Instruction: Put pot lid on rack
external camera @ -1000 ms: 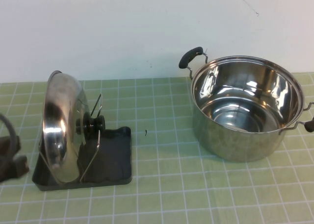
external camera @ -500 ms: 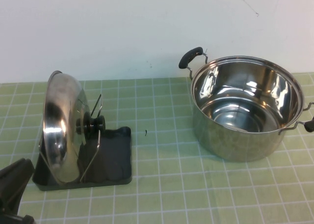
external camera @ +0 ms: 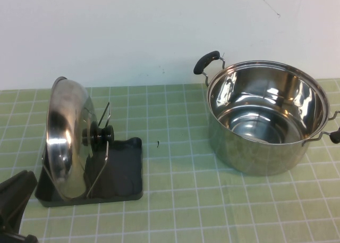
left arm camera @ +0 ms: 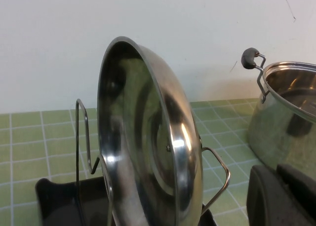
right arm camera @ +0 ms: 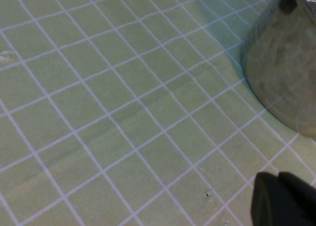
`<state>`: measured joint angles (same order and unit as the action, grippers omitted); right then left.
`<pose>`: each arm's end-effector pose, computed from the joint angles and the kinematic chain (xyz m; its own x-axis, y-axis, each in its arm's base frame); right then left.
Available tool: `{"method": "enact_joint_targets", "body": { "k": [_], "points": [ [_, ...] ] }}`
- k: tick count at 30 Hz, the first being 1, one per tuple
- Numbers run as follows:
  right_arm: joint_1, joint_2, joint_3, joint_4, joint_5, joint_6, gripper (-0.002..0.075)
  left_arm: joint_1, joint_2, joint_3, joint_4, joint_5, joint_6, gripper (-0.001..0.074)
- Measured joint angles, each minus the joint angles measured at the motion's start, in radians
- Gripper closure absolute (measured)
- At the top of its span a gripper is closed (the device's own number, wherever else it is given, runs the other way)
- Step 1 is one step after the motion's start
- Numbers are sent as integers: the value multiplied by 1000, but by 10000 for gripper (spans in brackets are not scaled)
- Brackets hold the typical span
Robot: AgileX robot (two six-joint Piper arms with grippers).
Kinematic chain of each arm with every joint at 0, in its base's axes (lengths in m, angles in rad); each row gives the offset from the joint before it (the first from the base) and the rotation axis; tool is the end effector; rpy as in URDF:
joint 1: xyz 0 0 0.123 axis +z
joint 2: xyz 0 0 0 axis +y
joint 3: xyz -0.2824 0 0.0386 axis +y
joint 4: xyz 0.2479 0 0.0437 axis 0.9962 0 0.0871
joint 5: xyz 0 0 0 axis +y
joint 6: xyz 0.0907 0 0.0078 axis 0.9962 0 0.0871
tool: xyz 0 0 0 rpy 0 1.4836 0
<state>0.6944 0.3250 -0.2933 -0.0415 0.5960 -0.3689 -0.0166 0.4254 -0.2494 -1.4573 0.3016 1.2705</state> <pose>0.0566 0.0444 0.2387 -0.1184 -0.6091 -0.7842 -0.7294 0.5892 -0.3476 0.0962 -0.0286 0.2636 -0.1774 -0.1695 -0.9694 0.2813 0.9352 -0.2150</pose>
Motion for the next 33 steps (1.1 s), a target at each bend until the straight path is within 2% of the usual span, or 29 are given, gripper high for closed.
{"method": "enact_joint_targets", "body": {
  "k": [12,17,25,33],
  "points": [
    [0,0,0,0,-2,2,727,-10,-11,5,-2,-5,0,736],
    [0,0,0,0,-2,2,727,-15,-152,72,1,-48,11,736],
    [0,0,0,0,-2,2,727,-15,-391,265,13,-107,139,736],
    [0,0,0,0,-2,7,727,-15,-414,270,30,-177,131,736]
  ]
}}
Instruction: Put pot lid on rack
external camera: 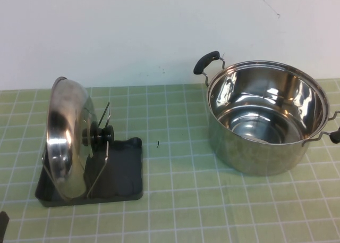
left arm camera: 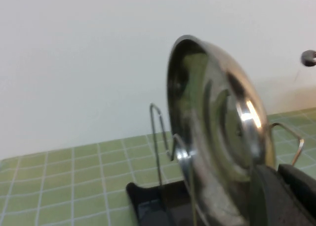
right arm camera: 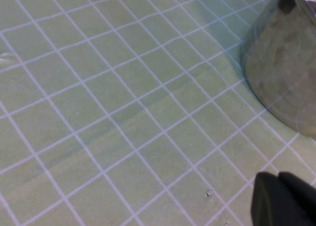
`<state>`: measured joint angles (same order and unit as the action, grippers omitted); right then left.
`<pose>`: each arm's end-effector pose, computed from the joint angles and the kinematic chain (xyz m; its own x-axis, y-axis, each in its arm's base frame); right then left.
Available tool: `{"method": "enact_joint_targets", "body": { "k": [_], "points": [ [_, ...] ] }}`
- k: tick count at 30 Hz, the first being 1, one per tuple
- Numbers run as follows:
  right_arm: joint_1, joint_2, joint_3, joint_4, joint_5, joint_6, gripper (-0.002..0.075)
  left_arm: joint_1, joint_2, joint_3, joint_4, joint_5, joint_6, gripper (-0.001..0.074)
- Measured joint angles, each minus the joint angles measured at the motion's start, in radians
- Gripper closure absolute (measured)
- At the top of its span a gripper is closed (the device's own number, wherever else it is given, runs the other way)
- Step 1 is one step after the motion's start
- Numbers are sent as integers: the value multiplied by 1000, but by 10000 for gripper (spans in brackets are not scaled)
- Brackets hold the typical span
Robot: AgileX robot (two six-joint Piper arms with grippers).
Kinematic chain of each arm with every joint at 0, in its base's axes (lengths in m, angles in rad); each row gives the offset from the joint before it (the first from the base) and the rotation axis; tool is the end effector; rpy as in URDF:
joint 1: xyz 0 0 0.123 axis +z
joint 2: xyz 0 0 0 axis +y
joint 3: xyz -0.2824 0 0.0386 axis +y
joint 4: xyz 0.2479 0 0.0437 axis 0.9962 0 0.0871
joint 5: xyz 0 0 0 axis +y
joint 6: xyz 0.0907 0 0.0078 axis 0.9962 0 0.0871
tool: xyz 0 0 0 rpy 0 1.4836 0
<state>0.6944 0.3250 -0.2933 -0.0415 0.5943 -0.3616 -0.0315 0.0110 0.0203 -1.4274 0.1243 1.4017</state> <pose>0.0566 0.0444 0.2388 -0.1227 -0.6040 -0.7875 -0.7281 0.5940 -0.3421 0.0571 -0.0131 0.2040 0.0342 -0.0255 -0.9991 0.1547 0.9878 -0.0199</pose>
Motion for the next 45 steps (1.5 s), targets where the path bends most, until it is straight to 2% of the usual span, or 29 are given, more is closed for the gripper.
{"method": "enact_joint_targets", "body": {
  "k": [2,3,4,5,8,9,11,14,20,45],
  "points": [
    [0,0,0,0,0,0,727,0,-1,0,131,-19,-120,736],
    [0,0,0,0,0,0,727,0,-3,0,253,-21,-260,736],
    [0,0,0,0,0,0,727,0,-3,0,373,-17,-406,736],
    [0,0,0,0,0,0,727,2,-5,0,577,3,-665,736],
    [0,0,0,0,0,0,727,2,-5,0,995,97,-1264,736],
    [0,0,0,0,0,0,727,2,-5,0,1107,144,-1419,736],
    [0,0,0,0,0,1,727,2,-5,-2,1242,191,-1563,736],
    [0,0,0,0,0,1,727,2,-12,-2,1313,189,-1532,736],
    [0,0,0,0,0,1,727,2,-21,-2,1265,189,-1379,736],
    [0,0,2,0,0,2,727,2,-24,-2,1256,191,-1306,736]
  ]
}}
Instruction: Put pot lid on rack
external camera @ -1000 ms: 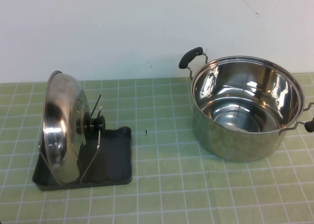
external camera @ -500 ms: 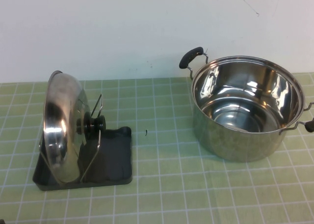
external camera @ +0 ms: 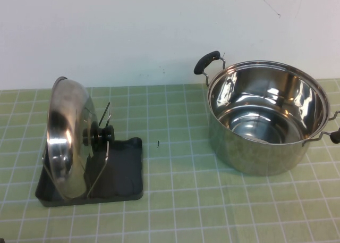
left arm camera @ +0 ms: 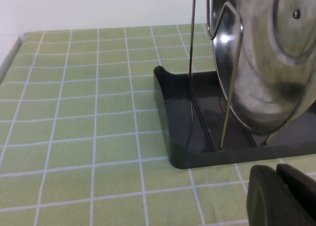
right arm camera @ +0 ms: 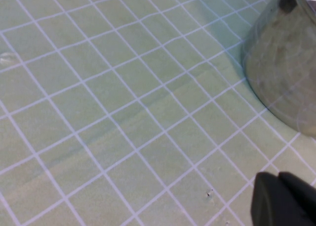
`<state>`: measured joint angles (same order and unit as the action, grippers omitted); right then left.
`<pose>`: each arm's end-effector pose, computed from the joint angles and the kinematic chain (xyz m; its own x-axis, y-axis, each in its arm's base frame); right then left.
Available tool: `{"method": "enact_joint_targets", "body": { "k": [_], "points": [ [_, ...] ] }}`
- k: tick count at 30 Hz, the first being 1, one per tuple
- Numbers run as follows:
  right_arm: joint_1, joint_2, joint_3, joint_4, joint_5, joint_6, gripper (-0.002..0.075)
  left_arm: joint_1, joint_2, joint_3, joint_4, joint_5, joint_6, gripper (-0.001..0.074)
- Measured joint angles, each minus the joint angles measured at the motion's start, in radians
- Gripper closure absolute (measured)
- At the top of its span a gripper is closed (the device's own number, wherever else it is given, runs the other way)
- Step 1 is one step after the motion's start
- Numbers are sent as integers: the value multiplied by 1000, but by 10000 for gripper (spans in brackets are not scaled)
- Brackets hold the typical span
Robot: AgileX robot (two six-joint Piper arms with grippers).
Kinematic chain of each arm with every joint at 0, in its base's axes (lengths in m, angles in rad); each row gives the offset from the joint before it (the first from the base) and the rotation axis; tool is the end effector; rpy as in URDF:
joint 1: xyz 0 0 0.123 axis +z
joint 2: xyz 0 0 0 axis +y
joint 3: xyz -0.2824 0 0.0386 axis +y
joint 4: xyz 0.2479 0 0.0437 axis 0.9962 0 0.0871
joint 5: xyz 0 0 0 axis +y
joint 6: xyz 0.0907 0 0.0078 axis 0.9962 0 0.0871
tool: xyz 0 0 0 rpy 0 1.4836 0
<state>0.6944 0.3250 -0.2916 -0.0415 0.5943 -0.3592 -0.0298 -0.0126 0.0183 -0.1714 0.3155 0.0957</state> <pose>0.0566 0.0444 0.2382 -0.1255 -0.6034 -0.7875 -0.7282 0.5951 -0.3400 0.0536 -0.0064 0.1795 -0.2325 -0.0603 -0.9707 0.0658 0.9948 -0.0776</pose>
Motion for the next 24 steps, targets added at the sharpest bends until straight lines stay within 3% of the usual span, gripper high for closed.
{"method": "enact_joint_targets", "body": {
  "k": [24],
  "points": [
    [0,0,0,0,0,0,727,0,0,0,0,2,19,736]
  ]
}}
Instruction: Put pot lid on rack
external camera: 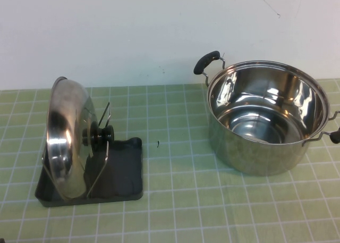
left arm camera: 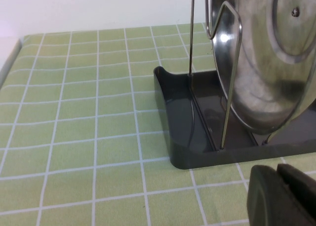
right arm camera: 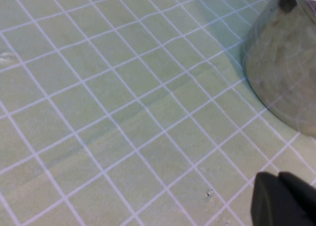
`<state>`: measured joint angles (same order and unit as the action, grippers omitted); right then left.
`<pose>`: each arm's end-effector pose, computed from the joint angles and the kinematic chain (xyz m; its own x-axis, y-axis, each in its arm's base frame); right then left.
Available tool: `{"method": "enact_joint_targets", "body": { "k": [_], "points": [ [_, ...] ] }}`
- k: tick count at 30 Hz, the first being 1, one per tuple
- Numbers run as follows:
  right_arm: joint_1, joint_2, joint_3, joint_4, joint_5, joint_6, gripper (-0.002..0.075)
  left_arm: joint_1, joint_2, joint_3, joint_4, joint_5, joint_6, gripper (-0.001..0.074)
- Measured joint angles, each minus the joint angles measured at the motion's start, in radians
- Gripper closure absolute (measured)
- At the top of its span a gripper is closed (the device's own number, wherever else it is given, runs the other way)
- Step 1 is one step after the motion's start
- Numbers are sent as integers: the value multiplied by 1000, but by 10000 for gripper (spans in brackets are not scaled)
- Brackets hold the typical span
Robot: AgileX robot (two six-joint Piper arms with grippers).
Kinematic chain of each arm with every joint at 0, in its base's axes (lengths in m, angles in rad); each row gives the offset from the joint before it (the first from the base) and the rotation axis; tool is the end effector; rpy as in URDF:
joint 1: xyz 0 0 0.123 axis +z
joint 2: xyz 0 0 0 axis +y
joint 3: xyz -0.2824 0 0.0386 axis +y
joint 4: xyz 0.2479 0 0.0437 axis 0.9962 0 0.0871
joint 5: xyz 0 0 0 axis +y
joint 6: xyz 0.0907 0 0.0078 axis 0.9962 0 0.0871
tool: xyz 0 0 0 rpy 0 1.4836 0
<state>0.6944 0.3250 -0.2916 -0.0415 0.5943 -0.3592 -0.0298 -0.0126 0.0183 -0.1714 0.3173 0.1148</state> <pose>0.0566 0.0444 0.2382 -0.1255 -0.6034 -0.7875 -0.7282 0.5951 -0.3400 0.0536 -0.0065 0.1793 -0.2330 -0.0412 -0.9716 0.0704 0.9958 -0.0591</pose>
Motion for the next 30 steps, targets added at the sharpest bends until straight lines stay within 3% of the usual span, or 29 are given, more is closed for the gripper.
{"method": "enact_joint_targets", "body": {
  "k": [9,13,20,26,30],
  "points": [
    [-2,-2,16,-64,-13,-24,727,0,0,-1,0,0,0,736],
    [-57,-39,61,-68,-75,-18,727,0,0,-1,0,0,5,736],
    [-353,-145,172,-66,-348,-10,727,0,0,-1,0,0,5,736],
    [-619,-241,233,-64,-402,-7,727,0,0,-1,0,0,5,736],
    [-734,-318,270,-62,-402,-4,727,0,0,-1,0,0,5,736]
  ]
}}
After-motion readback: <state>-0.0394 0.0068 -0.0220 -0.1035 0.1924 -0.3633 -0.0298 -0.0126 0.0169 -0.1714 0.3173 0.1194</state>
